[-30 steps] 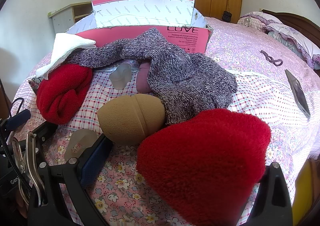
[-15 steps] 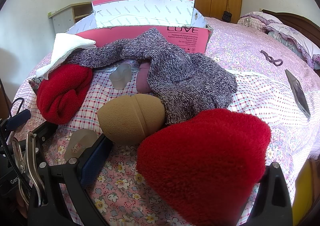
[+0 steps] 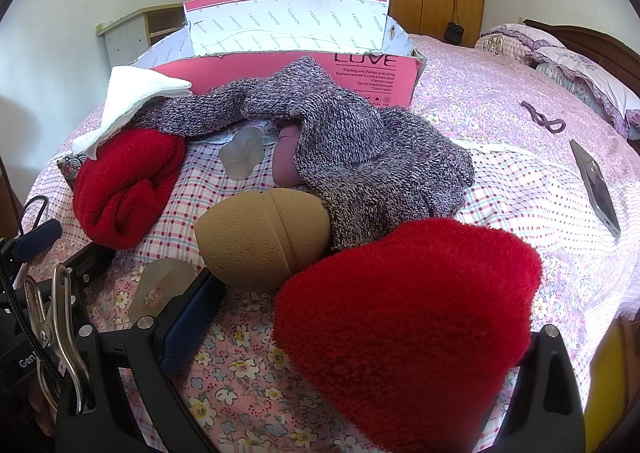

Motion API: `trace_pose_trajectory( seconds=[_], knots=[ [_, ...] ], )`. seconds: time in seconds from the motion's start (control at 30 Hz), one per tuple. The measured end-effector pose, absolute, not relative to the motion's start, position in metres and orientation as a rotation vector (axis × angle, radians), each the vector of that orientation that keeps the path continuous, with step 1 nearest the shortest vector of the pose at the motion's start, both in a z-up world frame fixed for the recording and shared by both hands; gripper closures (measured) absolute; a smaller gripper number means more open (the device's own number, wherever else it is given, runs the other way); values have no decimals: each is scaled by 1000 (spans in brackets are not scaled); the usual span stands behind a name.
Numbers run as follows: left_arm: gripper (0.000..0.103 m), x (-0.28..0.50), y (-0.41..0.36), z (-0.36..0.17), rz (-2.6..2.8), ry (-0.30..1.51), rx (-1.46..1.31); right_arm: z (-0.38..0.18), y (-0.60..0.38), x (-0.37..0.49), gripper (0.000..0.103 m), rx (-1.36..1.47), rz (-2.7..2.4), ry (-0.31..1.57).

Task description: Organize soft objects

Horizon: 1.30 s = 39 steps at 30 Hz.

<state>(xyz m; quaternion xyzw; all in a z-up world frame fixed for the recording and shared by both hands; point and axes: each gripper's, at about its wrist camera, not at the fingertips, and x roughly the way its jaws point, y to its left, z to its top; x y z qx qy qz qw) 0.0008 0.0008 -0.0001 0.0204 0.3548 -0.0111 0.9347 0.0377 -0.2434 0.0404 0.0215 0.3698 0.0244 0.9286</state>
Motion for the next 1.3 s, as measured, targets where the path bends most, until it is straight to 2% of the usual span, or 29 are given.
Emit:
trace_pose_trajectory(
  seconds=[0.67,1.3],
  knots=[
    [22,-11,28,24,-119,791,20,65,-268,25,7,103,123,773],
    [22,-10,43,65,-153,737,-15,86,-270,11,7,112,182,725]
  ],
)
